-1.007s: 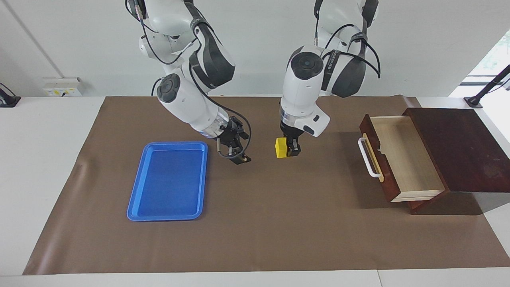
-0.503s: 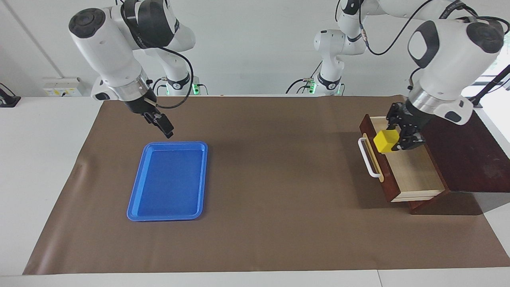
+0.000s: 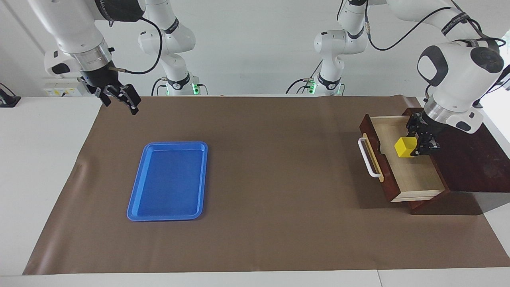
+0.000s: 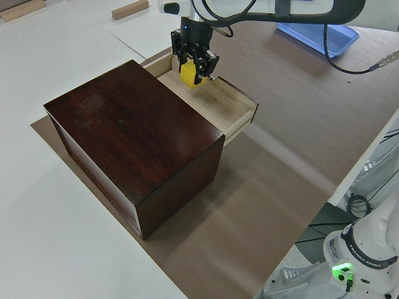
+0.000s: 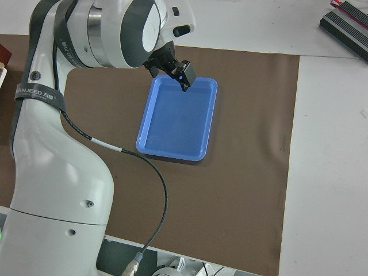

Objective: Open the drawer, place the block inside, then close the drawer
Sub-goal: 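Release the yellow block into the open drawer with the left gripper, then push the drawer closed with the left gripper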

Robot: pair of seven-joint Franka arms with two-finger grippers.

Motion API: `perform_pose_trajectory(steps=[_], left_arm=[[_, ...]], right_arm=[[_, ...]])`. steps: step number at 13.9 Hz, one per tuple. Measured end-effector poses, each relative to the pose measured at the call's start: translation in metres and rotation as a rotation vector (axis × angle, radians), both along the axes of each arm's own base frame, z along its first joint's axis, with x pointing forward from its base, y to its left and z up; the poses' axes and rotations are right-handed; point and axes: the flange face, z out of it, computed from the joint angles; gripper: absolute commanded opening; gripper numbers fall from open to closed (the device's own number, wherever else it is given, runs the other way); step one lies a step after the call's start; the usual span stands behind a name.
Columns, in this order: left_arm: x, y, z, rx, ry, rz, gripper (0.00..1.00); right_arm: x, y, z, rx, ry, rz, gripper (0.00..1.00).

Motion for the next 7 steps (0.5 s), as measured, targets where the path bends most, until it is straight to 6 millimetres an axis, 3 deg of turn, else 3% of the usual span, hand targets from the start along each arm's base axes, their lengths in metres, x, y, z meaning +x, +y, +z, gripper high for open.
perform_pose_trajectory(steps=[7], left_arm=[[-0.018,0.003,-0.047,-0.001,0.003,-0.023,0.0]], right_arm=[[0.0,0.002,-0.001,-0.04,0.01,0.17,1.0]])
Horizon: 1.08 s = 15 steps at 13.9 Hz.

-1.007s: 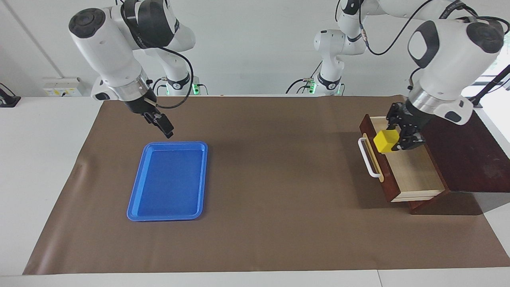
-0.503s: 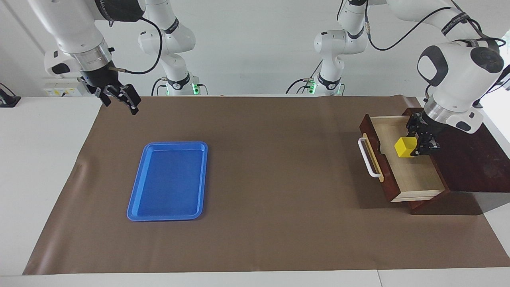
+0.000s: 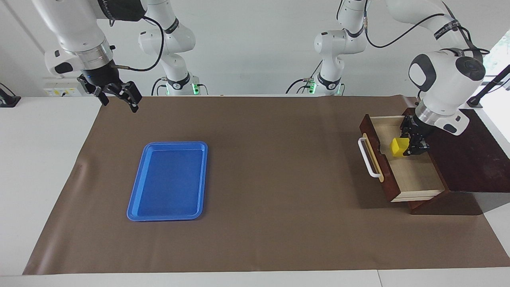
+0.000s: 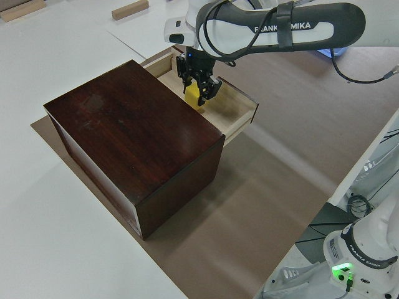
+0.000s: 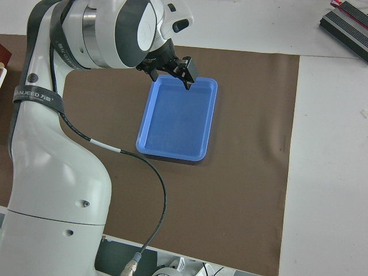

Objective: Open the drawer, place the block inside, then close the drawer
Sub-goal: 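Push the drawer closed with the left gripper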

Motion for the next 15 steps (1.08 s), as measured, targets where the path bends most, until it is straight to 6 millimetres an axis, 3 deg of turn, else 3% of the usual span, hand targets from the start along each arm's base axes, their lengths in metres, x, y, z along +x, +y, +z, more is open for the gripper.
perform_pose_trajectory(steps=[2,3,5,11,15], left_arm=[[-0.002,0.0,-0.008,0.0,-0.011,-0.001,0.0],[-0.003,0.0,-0.009,0.0,-0.014,-0.001,0.18],[-0.004,0.0,-0.009,0.0,-0.018,-0.001,1.0],[-0.002,-0.002,0.007,0.0,-0.049,0.0,1.0],[0.004,-0.013,0.059,-0.032,-0.057,0.025,1.0]], right_arm=[[0.0,0.002,0.0,0.0,0.002,0.023,1.0],[0.0,0.004,-0.001,0.0,0.004,0.032,1.0],[-0.001,0.008,-0.005,0.0,0.012,0.04,1.0],[-0.005,0.008,-0.007,0.002,0.022,0.041,1.0],[-0.005,0.008,-0.008,0.002,0.024,0.041,1.0]])
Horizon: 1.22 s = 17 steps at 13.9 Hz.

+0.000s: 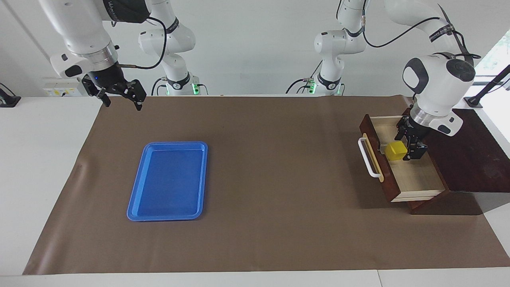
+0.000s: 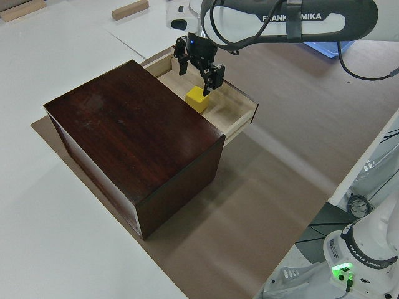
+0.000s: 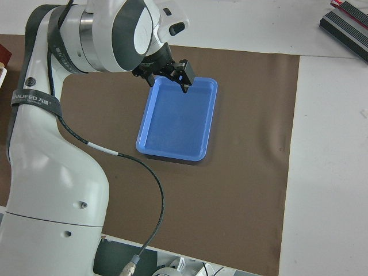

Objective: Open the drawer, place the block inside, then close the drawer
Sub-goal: 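Push the drawer closed with the left gripper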

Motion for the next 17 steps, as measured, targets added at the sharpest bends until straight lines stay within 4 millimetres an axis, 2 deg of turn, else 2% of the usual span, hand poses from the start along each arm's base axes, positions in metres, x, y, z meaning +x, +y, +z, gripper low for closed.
perform_pose_trajectory(steps=[1,3,5,7,10,17], left_arm=[[0.002,-0.01,0.01,-0.009,-0.01,0.019,1.0],[0.002,-0.047,0.013,-0.017,-0.01,0.034,1.0],[-0.003,-0.091,0.0,-0.014,0.021,0.028,1.0],[-0.011,-0.116,-0.024,0.011,0.066,0.01,1.0],[-0.014,-0.113,-0.049,0.021,0.081,0.015,1.0],[-0.006,-0.072,-0.049,0.062,0.046,0.036,1.0]], right_arm=[[0.0,0.0,0.0,0.0,0.001,0.0,1.0],[0.0,0.0,-0.001,0.0,0.001,0.0,1.0],[0.0,0.0,-0.001,0.0,0.002,0.0,1.0],[0.0,0.0,-0.001,0.0,0.002,0.0,1.0],[0.0,0.0,0.0,0.0,0.001,0.001,1.0],[-0.001,0.0,0.0,0.0,0.001,0.001,1.0]])
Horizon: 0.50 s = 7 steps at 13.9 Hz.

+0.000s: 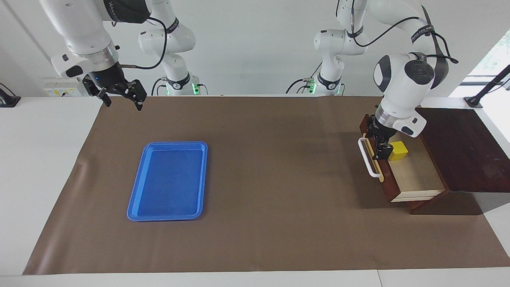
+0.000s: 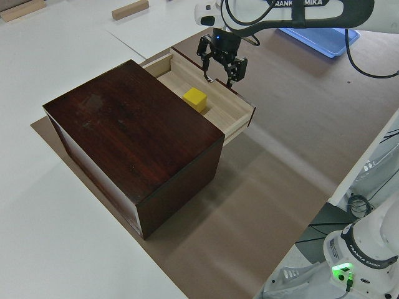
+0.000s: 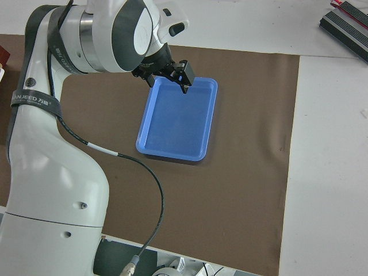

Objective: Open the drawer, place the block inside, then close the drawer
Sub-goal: 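Push the drawer closed with the left gripper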

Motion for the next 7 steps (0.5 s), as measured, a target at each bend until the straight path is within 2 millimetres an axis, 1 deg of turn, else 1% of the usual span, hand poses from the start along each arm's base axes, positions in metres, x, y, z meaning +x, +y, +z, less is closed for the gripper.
perform_pose_trajectory(steps=[1,6,7], left_arm=[[0.002,0.014,0.001,0.002,-0.008,0.01,1.0],[0.005,0.097,0.002,0.016,-0.037,0.028,1.0],[0.005,0.11,0.002,0.019,-0.042,0.037,1.0]], right_arm=[[0.0,0.0,0.0,0.0,0.0,0.0,1.0],[0.0,-0.002,0.0,0.0,0.0,-0.004,1.0],[0.0,-0.003,0.0,0.0,0.0,-0.005,1.0]])
